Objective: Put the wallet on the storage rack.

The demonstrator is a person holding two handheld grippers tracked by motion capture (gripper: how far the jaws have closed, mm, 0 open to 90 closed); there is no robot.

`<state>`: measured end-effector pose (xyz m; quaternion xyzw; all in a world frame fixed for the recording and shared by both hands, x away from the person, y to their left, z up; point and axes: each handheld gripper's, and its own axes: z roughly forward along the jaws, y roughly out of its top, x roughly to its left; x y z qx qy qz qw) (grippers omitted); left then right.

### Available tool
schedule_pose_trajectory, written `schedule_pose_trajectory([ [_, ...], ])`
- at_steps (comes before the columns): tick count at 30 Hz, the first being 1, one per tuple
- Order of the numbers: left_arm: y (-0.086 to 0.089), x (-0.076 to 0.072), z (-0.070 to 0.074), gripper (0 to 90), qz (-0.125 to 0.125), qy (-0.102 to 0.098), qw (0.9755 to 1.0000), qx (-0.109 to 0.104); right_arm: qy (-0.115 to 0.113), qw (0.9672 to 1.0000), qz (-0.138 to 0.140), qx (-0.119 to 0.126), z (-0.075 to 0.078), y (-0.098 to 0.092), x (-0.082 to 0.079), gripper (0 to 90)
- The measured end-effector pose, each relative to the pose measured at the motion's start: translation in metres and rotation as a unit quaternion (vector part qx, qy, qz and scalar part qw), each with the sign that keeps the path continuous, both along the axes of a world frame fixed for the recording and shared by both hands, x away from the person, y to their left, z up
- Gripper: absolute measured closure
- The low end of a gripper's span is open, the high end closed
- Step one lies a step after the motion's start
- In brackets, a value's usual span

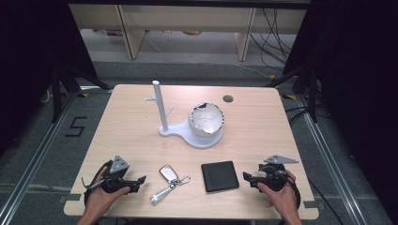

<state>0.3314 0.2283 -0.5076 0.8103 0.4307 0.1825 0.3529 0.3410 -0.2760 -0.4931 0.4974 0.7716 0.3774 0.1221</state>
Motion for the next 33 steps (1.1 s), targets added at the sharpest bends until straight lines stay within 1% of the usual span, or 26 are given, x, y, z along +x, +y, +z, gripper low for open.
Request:
schedule_pose_trajectory([
  [1,0.000,0.000,0.000,17.3,0.000,0.000,1.0000,0.000,0.000,1.0000,0.000,0.000,0.000,0.000,0.000,21.0],
  [2,0.000,0.000,0.001,17.3,-0.007,-0.001,1.0000,0.001,0.016,0.9996,-0.006,0.023,0.000,0.002,-0.001,21.0],
  [4,-0.004,-0.001,0.004,17.7,-0.005,-0.007,0.9999,-0.009,0.019,0.9995,-0.007,0.024,0.001,0.000,-0.001,21.3],
  [6,-0.007,-0.003,0.007,19.0,-0.017,-0.003,0.9999,-0.001,0.029,0.9989,-0.008,0.036,0.001,0.002,-0.002,21.4],
  [9,-0.011,-0.004,0.007,21.8,-0.023,-0.003,0.9997,-0.007,0.027,0.9990,-0.002,0.035,0.002,0.002,-0.002,21.5],
  [10,-0.013,-0.005,0.008,23.2,-0.025,-0.003,0.9997,-0.007,0.015,0.9995,0.005,0.026,0.002,0.001,0.000,21.5],
  [11,-0.016,-0.006,0.010,25.3,-0.032,-0.004,0.9994,-0.010,0.029,0.9987,0.000,0.043,0.003,0.003,-0.002,21.5],
  [13,-0.022,-0.008,0.013,27.1,-0.042,-0.009,0.9989,-0.016,0.025,0.9988,-0.001,0.042,0.003,0.004,-0.001,21.6],
  [15,-0.029,-0.009,0.018,31.1,-0.052,-0.011,0.9984,-0.019,0.015,0.9993,0.007,0.033,0.004,0.001,0.000,21.4],
  [16,-0.034,-0.010,0.020,35.9,-0.064,-0.010,0.9975,-0.027,0.020,0.9987,0.010,0.047,0.006,0.001,0.000,21.4],
  [17,-0.037,-0.011,0.022,35.9,-0.076,-0.011,0.9968,-0.024,0.020,0.9987,0.010,0.047,0.006,0.001,0.000,21.4],
  [18,-0.048,-0.012,0.024,40.4,-0.090,-0.012,0.9955,-0.028,0.022,0.9980,0.011,0.058,0.005,0.002,0.001,21.5],
  [19,-0.048,-0.012,0.024,44.9,-0.090,-0.012,0.9955,-0.028,0.022,0.9980,0.011,0.058,0.005,0.002,0.001,21.5],
  [20,-0.058,-0.012,0.027,48.5,-0.109,-0.016,0.9935,-0.026,0.024,0.9978,0.012,0.060,0.006,0.002,0.001,21.4],
  [21,-0.058,-0.012,0.027,51.2,-0.109,-0.016,0.9935,-0.026,0.024,0.9978,0.012,0.060,0.006,0.002,0.001,21.4],
  [22,-0.070,-0.013,0.028,56.5,-0.132,-0.023,0.9907,-0.022,0.023,0.9979,0.012,0.059,0.008,0.002,0.001,21.5],
  [23,-0.070,-0.013,0.028,59.1,-0.132,-0.023,0.9907,-0.022,0.023,0.9979,0.012,0.059,0.008,0.002,0.001,21.5],
  [24,-0.081,-0.012,0.030,62.6,-0.151,-0.023,0.9880,-0.019,0.036,0.9960,0.010,0.081,0.008,0.006,0.000,21.4],
  [25,-0.081,-0.012,0.030,65.7,-0.151,-0.023,0.9880,-0.019,0.036,0.9960,0.010,0.081,0.008,0.006,0.000,21.4],
  [26,-0.094,-0.010,0.030,68.4,-0.173,-0.021,0.9848,-0.006,0.028,0.9971,0.016,0.069,0.007,0.005,0.003,21.5],
  [28,-0.102,-0.010,0.029,71.3,-0.180,-0.017,0.9835,-0.009,0.030,0.9970,0.018,0.069,0.007,0.006,0.003,21.5],
  [29,-0.108,-0.009,0.029,73.7,-0.190,-0.011,0.9817,-0.004,0.032,0.9965,0.022,0.075,0.008,0.007,0.003,21.6],
  [30,-0.115,-0.007,0.028,75.5,-0.197,-0.008,0.9804,0.000,0.047,0.9946,0.012,0.092,0.009,0.010,0.001,21.7],
  [31,-0.120,-0.005,0.027,77.7,-0.203,-0.009,0.9790,0.007,0.034,0.9965,0.020,0.074,0.008,0.009,0.003,21.8],
  [32,-0.131,-0.001,0.024,80.3,-0.211,-0.004,0.9774,0.017,0.042,0.9955,0.023,0.082,0.007,0.010,0.004,21.8],
  [33,-0.131,-0.001,0.024,81.7,-0.211,-0.004,0.9774,0.017,0.042,0.9955,0.023,0.082,0.007,0.010,0.004,21.8],
])
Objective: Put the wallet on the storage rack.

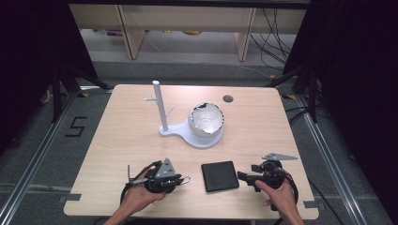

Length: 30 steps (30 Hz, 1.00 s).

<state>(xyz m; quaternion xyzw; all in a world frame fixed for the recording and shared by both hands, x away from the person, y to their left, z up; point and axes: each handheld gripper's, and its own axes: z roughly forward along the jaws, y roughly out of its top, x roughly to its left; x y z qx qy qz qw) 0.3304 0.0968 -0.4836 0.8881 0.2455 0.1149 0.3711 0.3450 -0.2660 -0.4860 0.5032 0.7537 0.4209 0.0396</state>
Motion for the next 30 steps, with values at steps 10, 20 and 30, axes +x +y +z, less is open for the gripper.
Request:
schedule_pose_trajectory([
  [10,-0.040,0.014,-0.007,87.8,-0.036,0.001,0.9991,0.024,0.017,0.9996,0.017,0.017,-0.005,0.010,0.003,22.4],
  [20,-0.058,0.023,-0.013,89.1,-0.049,0.010,0.9979,0.042,0.029,0.9995,0.011,0.013,-0.010,0.014,0.008,22.7],
  [30,-0.066,0.023,-0.015,89.0,-0.066,0.013,0.9959,0.060,0.039,0.9989,0.017,0.018,-0.014,0.020,0.011,23.5],
])
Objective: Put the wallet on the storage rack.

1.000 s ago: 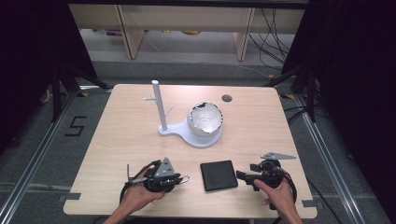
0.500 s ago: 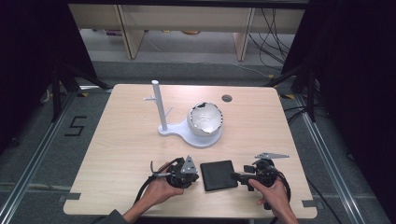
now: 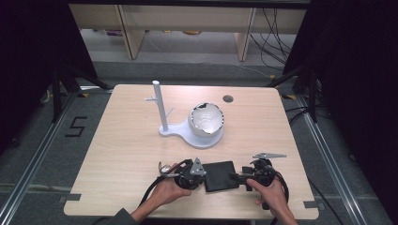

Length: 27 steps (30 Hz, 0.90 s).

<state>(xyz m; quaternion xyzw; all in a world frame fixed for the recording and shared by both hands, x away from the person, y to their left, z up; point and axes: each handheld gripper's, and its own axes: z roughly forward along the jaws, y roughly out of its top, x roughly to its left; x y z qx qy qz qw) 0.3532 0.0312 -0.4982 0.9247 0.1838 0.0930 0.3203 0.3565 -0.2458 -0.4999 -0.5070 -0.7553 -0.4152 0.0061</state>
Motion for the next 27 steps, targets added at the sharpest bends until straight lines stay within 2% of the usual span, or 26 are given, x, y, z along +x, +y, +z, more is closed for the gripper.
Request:
schedule_pose_trajectory([
  [1,-0.001,-0.001,-0.001,89.1,0.009,0.003,0.9999,-0.011,0.002,1.0000,-0.002,0.000,-0.001,0.001,0.001,23.6],
  [2,-0.002,-0.002,-0.001,89.1,0.006,0.003,0.9999,-0.008,0.005,1.0000,0.001,0.003,-0.001,0.001,0.001,23.7],
  [3,-0.003,-0.003,-0.001,89.1,0.007,0.003,0.9999,-0.011,0.004,1.0000,-0.003,-0.004,-0.002,0.003,0.002,24.1],
  [4,-0.002,-0.002,0.000,89.1,-0.004,0.003,1.0000,0.001,0.004,1.0000,-0.003,-0.004,-0.002,0.003,0.002,24.1],
  [5,-0.005,-0.004,-0.001,89.1,0.000,0.007,0.9999,-0.014,0.009,0.9999,0.003,0.008,-0.002,0.003,0.003,24.6],
  [7,-0.006,-0.004,0.000,89.1,-0.012,0.006,0.9999,-0.001,0.008,1.0000,0.000,0.002,-0.002,0.005,0.003,25.0],
  [10,-0.008,-0.005,-0.001,89.0,-0.010,0.008,0.9999,-0.005,0.010,0.9999,0.001,-0.004,-0.003,0.006,0.005,25.5],
  [15,-0.008,-0.005,-0.001,89.1,-0.009,0.014,0.9998,-0.011,0.016,0.9998,0.003,0.008,-0.007,0.008,0.011,28.0],
  [18,-0.009,-0.006,-0.001,89.0,-0.018,0.017,0.9997,-0.006,0.022,0.9996,0.004,0.016,-0.007,0.011,0.012,31.3],
  [20,-0.009,-0.006,-0.001,89.0,-0.020,0.028,0.9994,-0.011,0.022,0.9995,0.005,0.019,-0.008,0.012,0.012,31.4],
  [21,-0.010,-0.007,-0.001,89.0,-0.021,0.025,0.9994,-0.008,0.021,0.9996,0.002,0.019,-0.008,0.012,0.012,31.5],
  [22,-0.012,-0.009,-0.003,89.0,-0.015,0.024,0.9995,-0.016,0.027,0.9994,-0.001,0.021,-0.007,0.012,0.012,31.6],
  [24,-0.012,-0.009,-0.003,89.0,-0.015,0.025,0.9995,-0.014,0.031,0.9992,-0.008,0.023,-0.007,0.012,0.012,31.6],
  [25,-0.013,-0.009,-0.004,89.0,-0.015,0.025,0.9994,-0.018,0.056,0.9972,-0.028,0.041,-0.006,0.013,0.011,31.6],
  [27,-0.013,-0.009,-0.004,89.0,-0.013,0.022,0.9996,-0.015,0.057,0.9971,-0.027,0.043,-0.007,0.012,0.012,31.6],
])
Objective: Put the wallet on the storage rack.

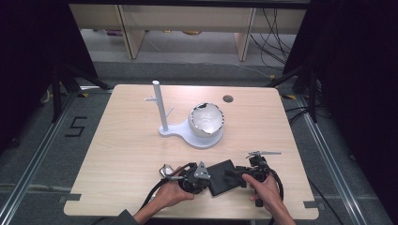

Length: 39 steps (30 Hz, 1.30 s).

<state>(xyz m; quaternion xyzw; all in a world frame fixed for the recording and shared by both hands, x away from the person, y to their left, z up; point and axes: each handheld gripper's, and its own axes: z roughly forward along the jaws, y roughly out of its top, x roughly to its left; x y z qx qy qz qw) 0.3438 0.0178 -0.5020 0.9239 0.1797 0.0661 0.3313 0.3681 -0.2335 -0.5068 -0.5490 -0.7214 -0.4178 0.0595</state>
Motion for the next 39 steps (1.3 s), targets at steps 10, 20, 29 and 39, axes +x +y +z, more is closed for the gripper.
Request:
schedule_pose_trajectory([
  [10,0.000,0.000,0.002,88.9,-0.012,-0.004,0.9998,0.016,0.008,0.9984,0.003,0.057,0.003,0.001,-0.002,53.8],
  [20,0.001,-0.001,0.002,86.8,-0.007,-0.009,0.9998,0.017,-0.003,0.9963,0.040,0.076,0.014,-0.002,-0.005,75.6],
  [29,0.010,-0.002,0.011,75.0,0.012,-0.013,0.9998,0.007,-0.013,0.9952,0.059,0.077,0.023,0.006,-0.007,79.1],
  [39,0.061,-0.014,0.039,54.4,0.058,-0.017,0.9982,-0.005,-0.032,0.9933,0.080,0.077,0.044,0.009,-0.006,79.6],
])
